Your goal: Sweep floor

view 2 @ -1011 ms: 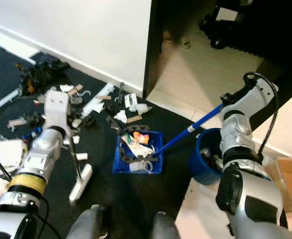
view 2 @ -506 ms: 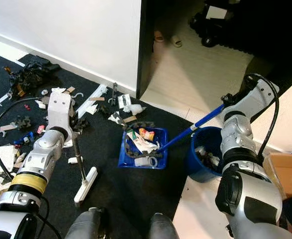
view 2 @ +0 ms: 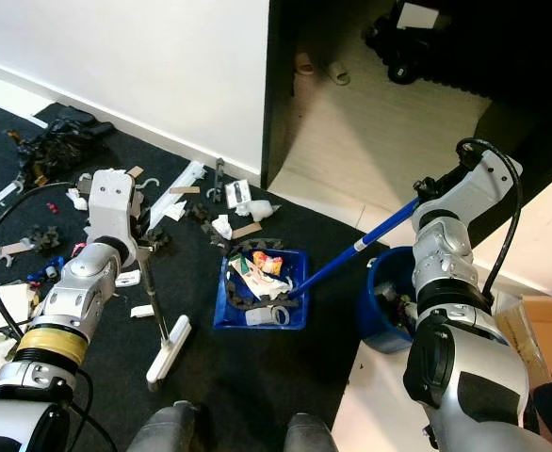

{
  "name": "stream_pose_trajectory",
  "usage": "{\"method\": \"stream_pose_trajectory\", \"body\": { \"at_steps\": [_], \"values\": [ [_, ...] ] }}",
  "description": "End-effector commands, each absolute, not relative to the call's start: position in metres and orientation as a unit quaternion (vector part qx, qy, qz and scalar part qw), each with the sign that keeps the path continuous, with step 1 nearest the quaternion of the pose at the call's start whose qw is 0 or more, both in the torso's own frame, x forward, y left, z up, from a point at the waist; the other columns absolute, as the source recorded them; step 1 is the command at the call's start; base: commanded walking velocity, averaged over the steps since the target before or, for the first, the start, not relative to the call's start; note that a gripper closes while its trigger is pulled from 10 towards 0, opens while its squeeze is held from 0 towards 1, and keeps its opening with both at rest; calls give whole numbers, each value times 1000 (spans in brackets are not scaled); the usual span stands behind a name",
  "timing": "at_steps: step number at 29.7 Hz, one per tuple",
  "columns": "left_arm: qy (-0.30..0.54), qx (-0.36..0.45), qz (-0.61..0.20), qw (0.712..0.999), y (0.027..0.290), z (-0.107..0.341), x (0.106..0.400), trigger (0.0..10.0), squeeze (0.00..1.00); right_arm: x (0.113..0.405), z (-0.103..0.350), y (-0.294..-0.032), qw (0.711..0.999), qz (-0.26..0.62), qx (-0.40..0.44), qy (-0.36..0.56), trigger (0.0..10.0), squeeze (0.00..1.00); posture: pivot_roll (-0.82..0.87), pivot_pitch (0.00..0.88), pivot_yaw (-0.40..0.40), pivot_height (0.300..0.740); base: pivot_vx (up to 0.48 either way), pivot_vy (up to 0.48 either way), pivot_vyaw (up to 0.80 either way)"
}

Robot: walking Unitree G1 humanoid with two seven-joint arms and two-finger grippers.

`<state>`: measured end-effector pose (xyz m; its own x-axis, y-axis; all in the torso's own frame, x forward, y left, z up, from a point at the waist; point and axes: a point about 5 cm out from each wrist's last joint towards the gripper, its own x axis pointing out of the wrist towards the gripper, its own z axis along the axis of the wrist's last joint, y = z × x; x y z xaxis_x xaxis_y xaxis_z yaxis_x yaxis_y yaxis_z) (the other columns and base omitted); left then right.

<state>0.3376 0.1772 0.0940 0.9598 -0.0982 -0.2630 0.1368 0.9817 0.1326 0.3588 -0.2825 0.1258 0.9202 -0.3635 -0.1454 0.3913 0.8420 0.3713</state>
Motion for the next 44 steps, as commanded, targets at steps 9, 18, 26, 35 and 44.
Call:
{"method": "stream_pose_trajectory", "body": {
  "at_steps": [9, 18, 26, 35, 44],
  "values": [
    [120, 94, -82, 985, 173, 98, 338, 10000, 0, 363, 142, -284, 958, -197, 211, -4, 10000, 0, 33, 50, -1, 740, 30, 0, 0],
    [118, 91, -80, 986, 174, 100, 339, 10000, 0, 363, 143, -285, 958, -197, 210, -4, 10000, 0, 34, 49, -1, 740, 0, 0, 0],
    [115, 100, -79, 985, 171, 100, 339, 10000, 0, 365, 148, -285, 958, -193, 210, -10, 10000, 0, 30, 50, -3, 740, 0, -36, 0],
    [122, 87, -72, 986, 169, 96, 338, 10000, 0, 366, 153, -289, 958, -197, 209, -15, 10000, 0, 24, 50, -5, 740, 0, -213, 0],
    [109, 99, -62, 987, 171, 99, 339, 10000, 0, 366, 149, -287, 956, -197, 218, -8, 10000, 0, 24, 49, -6, 740, 0, 0, -93]
  ]
}}
